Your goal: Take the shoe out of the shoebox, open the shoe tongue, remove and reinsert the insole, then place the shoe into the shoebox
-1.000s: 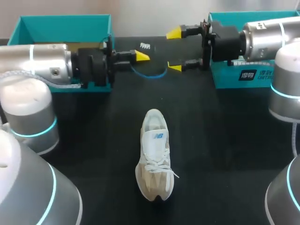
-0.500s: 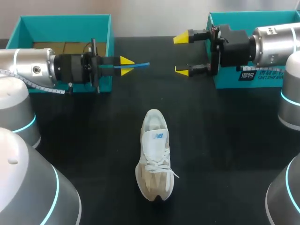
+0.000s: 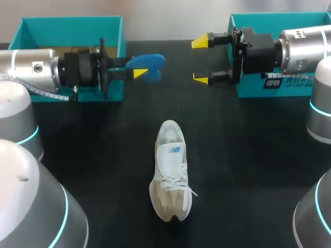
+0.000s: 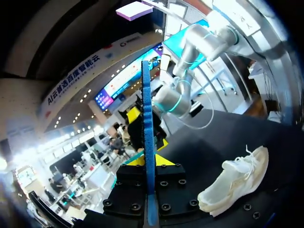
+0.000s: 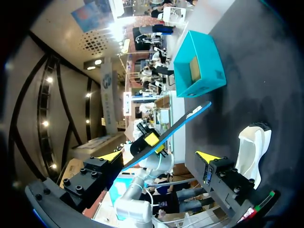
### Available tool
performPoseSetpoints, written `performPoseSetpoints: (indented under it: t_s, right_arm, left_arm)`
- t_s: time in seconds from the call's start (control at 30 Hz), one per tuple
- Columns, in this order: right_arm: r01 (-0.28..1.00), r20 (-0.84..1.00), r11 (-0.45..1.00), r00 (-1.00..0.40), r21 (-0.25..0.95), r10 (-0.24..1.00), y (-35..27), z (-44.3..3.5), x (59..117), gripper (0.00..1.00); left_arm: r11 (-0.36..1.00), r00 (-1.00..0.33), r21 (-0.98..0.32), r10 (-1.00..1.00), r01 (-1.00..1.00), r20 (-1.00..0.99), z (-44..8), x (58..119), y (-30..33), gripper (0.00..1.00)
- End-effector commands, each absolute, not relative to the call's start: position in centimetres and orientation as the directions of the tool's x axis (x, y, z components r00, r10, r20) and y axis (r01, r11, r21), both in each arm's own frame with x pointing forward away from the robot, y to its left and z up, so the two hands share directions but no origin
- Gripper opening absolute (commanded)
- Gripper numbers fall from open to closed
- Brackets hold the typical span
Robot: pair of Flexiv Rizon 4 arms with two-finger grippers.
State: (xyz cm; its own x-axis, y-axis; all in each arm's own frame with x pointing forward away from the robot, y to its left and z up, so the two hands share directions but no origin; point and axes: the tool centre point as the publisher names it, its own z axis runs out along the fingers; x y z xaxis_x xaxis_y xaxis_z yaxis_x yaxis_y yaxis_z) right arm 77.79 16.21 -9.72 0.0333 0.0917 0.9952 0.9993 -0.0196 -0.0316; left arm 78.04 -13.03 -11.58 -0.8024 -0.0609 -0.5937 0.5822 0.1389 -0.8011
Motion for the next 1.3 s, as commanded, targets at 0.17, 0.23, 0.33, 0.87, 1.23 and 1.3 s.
performPoseSetpoints:
  t_s: [0.17, 0.23, 0.33, 0.87, 1.23, 1.3]
  right_arm:
    - [0.999, 0.995, -0.021, 0.034, -0.033, 0.095, 16.3, -9.7, 77.7, 1.0]
    - [0.999, 0.995, -0.021, 0.034, -0.033, 0.095, 16.3, -9.7, 77.7, 1.0]
    - [0.999, 0.995, -0.021, 0.034, -0.033, 0.095, 16.3, -9.7, 77.7, 1.0]
    - [0.999, 0.995, -0.021, 0.034, -0.033, 0.095, 16.3, -9.7, 77.7, 1.0]
    - [0.999, 0.995, -0.021, 0.034, -0.033, 0.095, 16.3, -9.7, 77.7, 1.0]
    - [0.999, 0.995, -0.021, 0.034, -0.033, 0.095, 16.3, -9.7, 77.7, 1.0]
  left_arm:
    - [0.237, -0.99, -0.971, -0.14, -0.04, 0.007, -11.2, 76.2, -11.8, 0.0]
    - [0.237, -0.99, -0.971, -0.14, -0.04, 0.007, -11.2, 76.2, -11.8, 0.0]
    - [0.237, -0.99, -0.971, -0.14, -0.04, 0.007, -11.2, 76.2, -11.8, 0.0]
    - [0.059, -0.799, -0.802, -0.152, -0.595, 0.581, -13.0, 77.8, -11.9, 0.0]
    - [0.037, -0.415, -0.414, -0.139, -0.909, 0.899, -14.2, 78.2, -13.2, 0.0]
    - [0.037, -0.415, -0.414, -0.139, -0.909, 0.899, -14.2, 78.2, -13.2, 0.0]
